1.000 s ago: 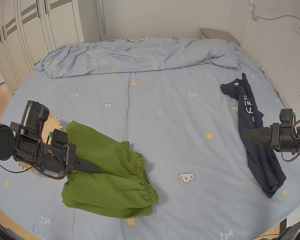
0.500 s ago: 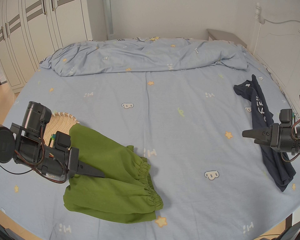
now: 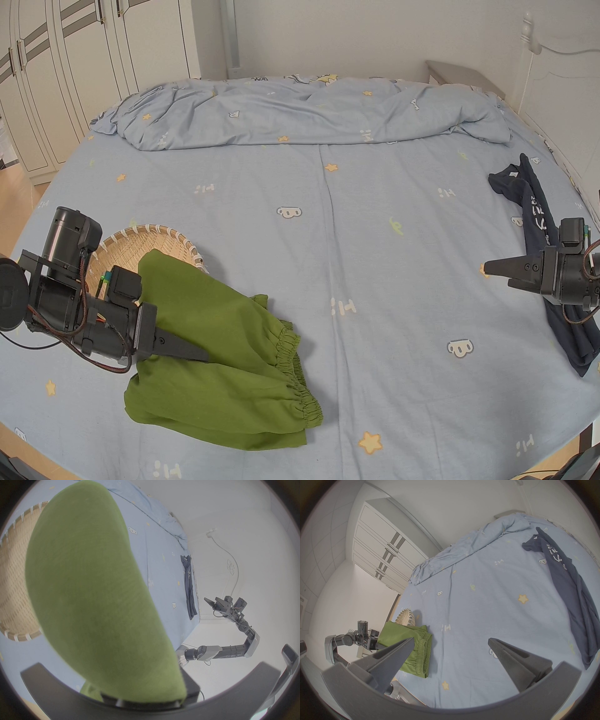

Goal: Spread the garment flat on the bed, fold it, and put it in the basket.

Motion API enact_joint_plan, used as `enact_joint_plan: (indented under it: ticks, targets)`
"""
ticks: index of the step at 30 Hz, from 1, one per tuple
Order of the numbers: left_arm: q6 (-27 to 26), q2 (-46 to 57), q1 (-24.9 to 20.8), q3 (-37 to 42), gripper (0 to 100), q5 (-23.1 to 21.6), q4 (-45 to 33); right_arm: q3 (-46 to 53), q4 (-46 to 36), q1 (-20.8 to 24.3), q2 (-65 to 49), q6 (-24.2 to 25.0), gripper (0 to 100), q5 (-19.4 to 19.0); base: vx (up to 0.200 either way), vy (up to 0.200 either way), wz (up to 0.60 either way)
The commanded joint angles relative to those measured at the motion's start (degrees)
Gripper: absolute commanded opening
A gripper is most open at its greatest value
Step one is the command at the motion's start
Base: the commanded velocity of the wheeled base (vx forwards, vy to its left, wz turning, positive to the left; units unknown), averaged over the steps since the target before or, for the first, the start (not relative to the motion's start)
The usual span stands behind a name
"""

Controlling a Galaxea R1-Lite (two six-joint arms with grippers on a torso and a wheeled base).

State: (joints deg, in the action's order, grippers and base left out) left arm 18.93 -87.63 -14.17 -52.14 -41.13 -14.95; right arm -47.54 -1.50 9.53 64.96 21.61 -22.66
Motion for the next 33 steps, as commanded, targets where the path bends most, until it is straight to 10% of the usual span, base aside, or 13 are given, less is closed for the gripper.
enact_joint_plan:
  ticks: [1, 12, 25, 33]
  targets:
    - [-0.39, 0.88, -0.07, -0.24, 0, 0.26, 0.0, 0.08, 0.01, 0.05, 0.08, 0.01, 100, -0.01, 0.0, 0.0, 0.0]
    - [-17.97, 5.71, -2.8, -4.73, 0, 13.36, 0.0, 0.61, 0.09, 0.05, 0.43, -0.17, 100, 0.16, 0.0, 0.0, 0.0]
    - [-22.01, 8.35, -1.04, -13.52, 0, 13.45, 1.94, 1.05, 0.01, 0.84, 0.25, -0.52, 100, 0.25, 0.0, 0.0, 0.0]
    - [-22.01, 3.25, 9.68, -16.06, 0, 13.18, 7.91, 1.05, 0.01, 0.93, 0.25, -0.61, 100, 0.25, 0.0, 0.0, 0.0]
